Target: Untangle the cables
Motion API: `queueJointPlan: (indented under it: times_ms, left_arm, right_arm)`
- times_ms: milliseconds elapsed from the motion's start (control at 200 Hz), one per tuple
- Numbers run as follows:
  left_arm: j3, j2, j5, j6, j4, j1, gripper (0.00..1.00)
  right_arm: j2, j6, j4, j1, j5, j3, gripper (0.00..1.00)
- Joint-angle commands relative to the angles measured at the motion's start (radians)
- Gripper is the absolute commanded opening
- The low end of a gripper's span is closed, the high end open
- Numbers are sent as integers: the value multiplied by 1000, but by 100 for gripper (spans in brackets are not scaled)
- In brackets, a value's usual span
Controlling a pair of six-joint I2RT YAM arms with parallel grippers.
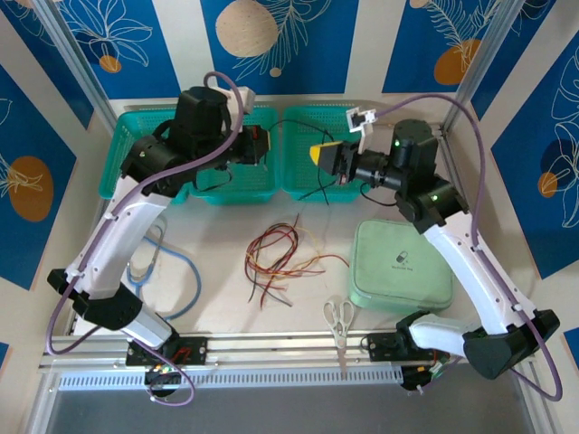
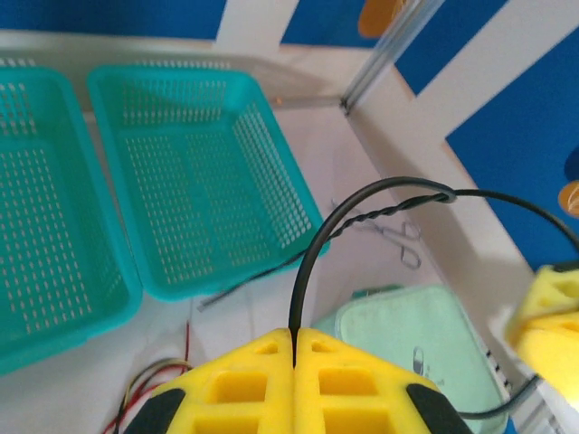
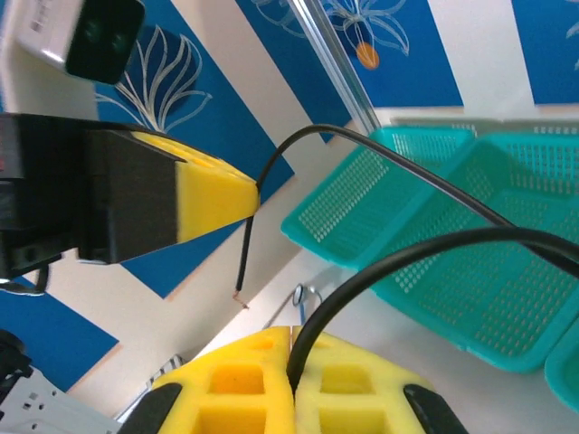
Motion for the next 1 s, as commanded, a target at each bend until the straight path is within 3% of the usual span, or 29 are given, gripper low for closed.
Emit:
queueJointPlan:
  times_ms: [0,330,780,995]
  left_arm:
    - [51,3,3,16,46,62,0]
    - [-22,-41,86,14,49,244,0]
    - [-246,-155,169,-1,108,496,0]
    - [-342,-184,200,-18,168,569,0]
  right_arm:
    - [19,-25,-44,-27,-85,80,0]
    - [-11,-21,-58,-101,-112,129,0]
    - [-33,-64,-148,-307,63,108,0]
    - [-46,-62,-149,-399,120,100,0]
